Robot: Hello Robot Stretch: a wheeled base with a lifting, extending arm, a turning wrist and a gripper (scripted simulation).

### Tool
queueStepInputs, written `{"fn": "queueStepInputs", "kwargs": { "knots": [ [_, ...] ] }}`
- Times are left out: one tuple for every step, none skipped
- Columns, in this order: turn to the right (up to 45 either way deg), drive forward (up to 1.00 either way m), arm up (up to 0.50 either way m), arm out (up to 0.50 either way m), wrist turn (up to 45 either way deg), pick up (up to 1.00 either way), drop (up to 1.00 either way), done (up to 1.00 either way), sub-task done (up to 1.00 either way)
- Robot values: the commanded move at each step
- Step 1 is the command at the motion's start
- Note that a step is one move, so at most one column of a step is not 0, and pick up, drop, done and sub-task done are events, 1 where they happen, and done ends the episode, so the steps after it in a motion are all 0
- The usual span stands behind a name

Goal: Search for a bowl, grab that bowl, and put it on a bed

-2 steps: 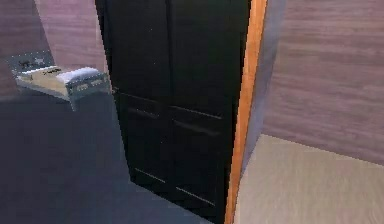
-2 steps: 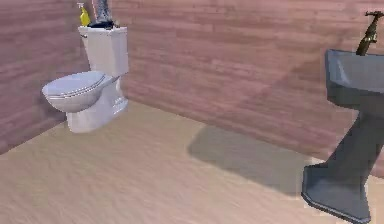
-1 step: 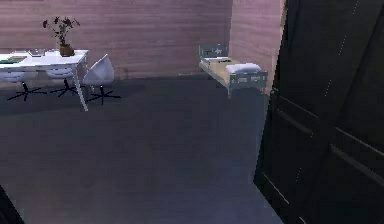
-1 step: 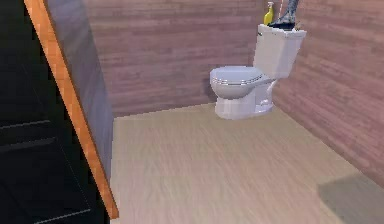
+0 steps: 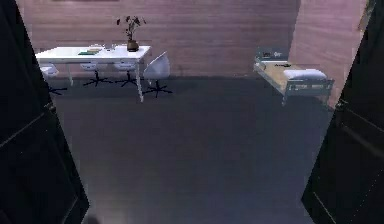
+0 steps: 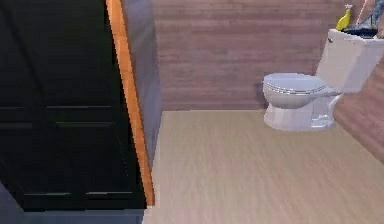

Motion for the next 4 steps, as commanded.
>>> {"fn": "queueStepInputs", "kwargs": {
  "knots": [
    [0.0, 1.00, 0.00, 0.00, 0.0, 0.00, 0.00, 0.00, 0.00],
    [-9.0, 0.00, 0.00, 0.00, 0.0, 0.00, 0.00, 0.00, 0.00],
    [0.0, 0.20, 0.00, 0.00, 0.0, 0.00, 0.00, 0.00, 0.00],
    [-24.0, 0.00, 0.00, 0.00, 0.0, 0.00, 0.00, 0.00, 0.00]
  ]
}}
